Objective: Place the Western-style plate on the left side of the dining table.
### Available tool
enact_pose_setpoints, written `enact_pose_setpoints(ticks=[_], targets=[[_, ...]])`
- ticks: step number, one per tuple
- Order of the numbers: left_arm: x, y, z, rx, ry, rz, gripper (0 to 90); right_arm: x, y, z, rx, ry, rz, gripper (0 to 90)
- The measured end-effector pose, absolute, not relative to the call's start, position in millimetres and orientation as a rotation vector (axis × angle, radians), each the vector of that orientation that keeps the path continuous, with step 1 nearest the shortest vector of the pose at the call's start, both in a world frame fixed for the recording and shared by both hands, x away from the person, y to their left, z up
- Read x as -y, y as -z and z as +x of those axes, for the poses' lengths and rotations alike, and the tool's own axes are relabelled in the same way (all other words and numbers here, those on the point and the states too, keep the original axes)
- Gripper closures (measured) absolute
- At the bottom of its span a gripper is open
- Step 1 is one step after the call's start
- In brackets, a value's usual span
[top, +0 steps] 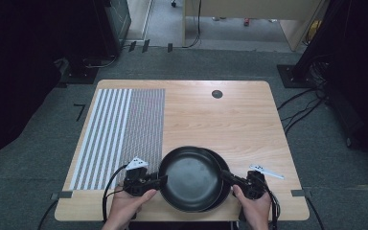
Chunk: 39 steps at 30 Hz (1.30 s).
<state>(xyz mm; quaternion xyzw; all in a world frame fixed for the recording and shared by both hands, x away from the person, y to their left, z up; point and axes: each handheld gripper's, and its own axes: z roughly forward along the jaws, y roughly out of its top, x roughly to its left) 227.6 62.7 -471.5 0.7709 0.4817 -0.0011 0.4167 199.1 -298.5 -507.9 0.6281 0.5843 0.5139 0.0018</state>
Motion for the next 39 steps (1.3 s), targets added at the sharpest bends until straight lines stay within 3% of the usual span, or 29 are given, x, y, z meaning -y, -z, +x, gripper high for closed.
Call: enact_pose_setpoints(ticks=[21,26,39], targets=[[-73,467,227,-1.205,-0.016,1.937,67.1,280,516,203,-1.818,-1.606,2.048,81.0],[-73,469,226,-1.215,-0.008,1.919,67.6,284,522,202,-1.669,-1.716,2.217,85.5],[-74,468,225,-1.273,-0.001,1.849,72.2,283,517,201,-1.593,-1.746,2.249,86.3]])
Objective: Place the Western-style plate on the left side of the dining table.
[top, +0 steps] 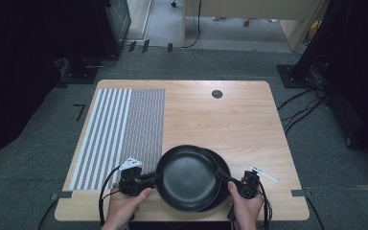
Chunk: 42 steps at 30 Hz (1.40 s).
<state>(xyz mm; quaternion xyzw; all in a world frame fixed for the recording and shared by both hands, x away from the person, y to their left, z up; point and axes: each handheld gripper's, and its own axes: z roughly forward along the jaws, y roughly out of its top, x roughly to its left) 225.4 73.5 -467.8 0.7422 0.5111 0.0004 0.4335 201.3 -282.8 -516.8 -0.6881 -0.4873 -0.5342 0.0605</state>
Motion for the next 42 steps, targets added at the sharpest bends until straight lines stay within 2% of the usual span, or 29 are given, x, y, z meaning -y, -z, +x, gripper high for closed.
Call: enact_pose_setpoints(ticks=[17,42], targets=[[-88,449,233,-1.262,-0.014,1.794,73.0,271,492,215,1.507,1.623,-2.057,86.2],[-144,427,275,-1.304,-0.026,1.712,73.5,217,451,276,1.631,1.646,-1.995,85.9]])
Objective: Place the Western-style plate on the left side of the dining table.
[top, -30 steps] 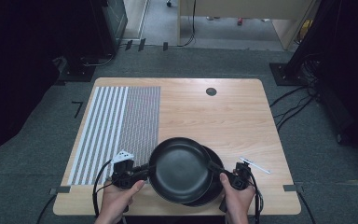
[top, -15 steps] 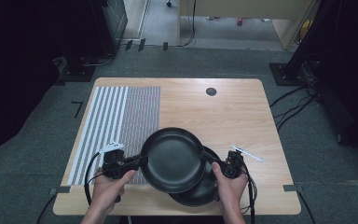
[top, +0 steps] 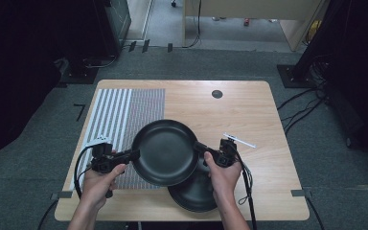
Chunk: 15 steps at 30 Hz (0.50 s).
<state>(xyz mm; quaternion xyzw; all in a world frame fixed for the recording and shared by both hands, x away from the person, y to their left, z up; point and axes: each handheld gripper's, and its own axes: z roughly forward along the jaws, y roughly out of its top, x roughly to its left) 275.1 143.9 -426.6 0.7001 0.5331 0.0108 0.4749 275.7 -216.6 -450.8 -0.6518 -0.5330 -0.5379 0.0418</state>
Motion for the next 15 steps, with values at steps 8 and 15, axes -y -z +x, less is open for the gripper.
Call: enact_pose_setpoints(ticks=[8,15], targets=[[-169,428,284,-1.364,-0.049,1.664,73.6,189,446,304,1.697,1.613,-1.948,85.9],[-190,431,291,-1.412,-0.063,1.612,74.0,165,442,325,1.758,1.586,-1.907,85.8]])
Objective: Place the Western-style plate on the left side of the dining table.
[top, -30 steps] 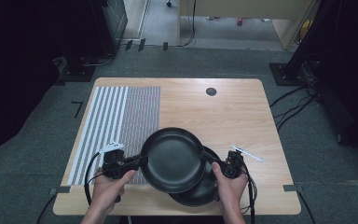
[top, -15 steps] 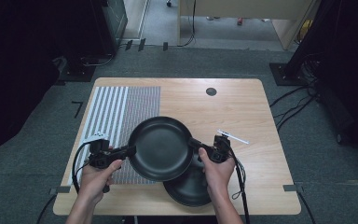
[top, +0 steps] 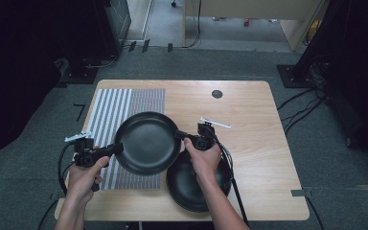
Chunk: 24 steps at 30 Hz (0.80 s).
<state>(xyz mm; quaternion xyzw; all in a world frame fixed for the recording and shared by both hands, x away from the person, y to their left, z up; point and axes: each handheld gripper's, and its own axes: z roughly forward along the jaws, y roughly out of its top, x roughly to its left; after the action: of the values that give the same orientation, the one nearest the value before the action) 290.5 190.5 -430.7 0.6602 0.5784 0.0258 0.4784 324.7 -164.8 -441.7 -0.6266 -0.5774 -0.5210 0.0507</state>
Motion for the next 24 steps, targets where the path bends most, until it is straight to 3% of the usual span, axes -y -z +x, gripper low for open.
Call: enact_pose_setpoints(ticks=[9,24], targets=[[-216,438,299,-1.476,-0.067,1.539,74.3,137,439,353,1.825,1.553,-1.852,85.8],[-236,473,322,-1.653,-0.073,1.433,73.7,97,463,415,1.943,1.414,-1.803,85.0]])
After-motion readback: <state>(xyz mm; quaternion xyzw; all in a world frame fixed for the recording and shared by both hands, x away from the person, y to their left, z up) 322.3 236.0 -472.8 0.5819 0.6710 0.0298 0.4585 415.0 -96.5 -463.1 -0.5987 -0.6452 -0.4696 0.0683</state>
